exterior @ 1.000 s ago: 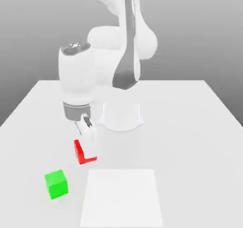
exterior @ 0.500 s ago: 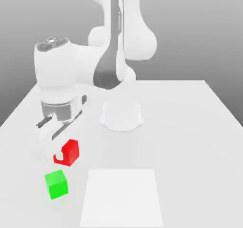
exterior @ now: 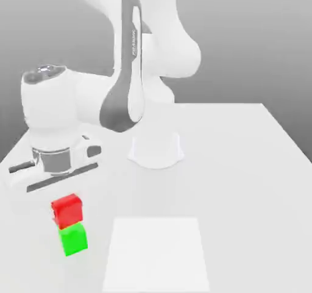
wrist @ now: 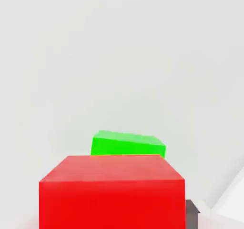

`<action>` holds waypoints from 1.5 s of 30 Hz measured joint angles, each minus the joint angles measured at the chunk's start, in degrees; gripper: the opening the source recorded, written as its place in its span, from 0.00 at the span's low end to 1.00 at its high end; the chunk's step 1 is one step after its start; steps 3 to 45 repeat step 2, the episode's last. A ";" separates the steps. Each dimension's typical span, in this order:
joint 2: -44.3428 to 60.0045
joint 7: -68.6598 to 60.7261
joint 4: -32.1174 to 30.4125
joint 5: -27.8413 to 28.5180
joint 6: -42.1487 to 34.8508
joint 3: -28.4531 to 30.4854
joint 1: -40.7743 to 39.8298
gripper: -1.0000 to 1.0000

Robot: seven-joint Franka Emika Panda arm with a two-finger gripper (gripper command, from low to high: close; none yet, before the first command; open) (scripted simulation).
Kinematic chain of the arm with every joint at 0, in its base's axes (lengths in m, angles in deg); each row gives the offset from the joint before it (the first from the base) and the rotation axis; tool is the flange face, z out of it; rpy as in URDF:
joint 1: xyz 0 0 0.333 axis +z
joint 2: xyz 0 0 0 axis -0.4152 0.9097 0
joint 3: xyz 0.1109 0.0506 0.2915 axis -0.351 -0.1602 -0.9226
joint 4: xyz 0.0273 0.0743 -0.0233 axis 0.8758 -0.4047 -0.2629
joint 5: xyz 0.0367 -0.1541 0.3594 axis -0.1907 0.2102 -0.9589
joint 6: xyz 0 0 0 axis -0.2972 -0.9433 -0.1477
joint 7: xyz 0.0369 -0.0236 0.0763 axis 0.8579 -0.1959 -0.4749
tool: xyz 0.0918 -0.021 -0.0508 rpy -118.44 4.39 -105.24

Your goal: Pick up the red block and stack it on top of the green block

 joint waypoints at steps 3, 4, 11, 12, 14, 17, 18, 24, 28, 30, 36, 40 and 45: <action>0.00 0.00 0.00 0.00 0.00 0.00 0.00 1.00; 0.00 0.00 0.00 0.00 0.00 0.00 0.00 1.00; 0.00 0.00 0.00 0.00 0.00 0.00 0.00 1.00; 0.00 0.00 0.00 0.00 0.00 0.00 0.00 1.00; 0.00 0.00 0.00 0.00 0.00 0.00 0.00 1.00; 0.00 0.00 0.00 0.00 0.00 0.00 0.00 1.00; 0.00 0.00 0.00 0.00 0.00 0.00 0.00 1.00; 0.00 0.00 0.00 0.00 0.00 0.00 0.00 1.00; 0.00 0.00 0.00 0.00 0.00 0.00 0.00 1.00; 0.00 0.00 0.00 0.00 0.00 0.00 0.00 1.00; 0.00 0.00 0.00 0.00 0.00 0.00 0.00 1.00; 0.00 0.00 0.00 0.00 0.00 0.00 0.00 1.00; 0.00 0.00 0.00 0.00 0.00 0.00 0.00 1.00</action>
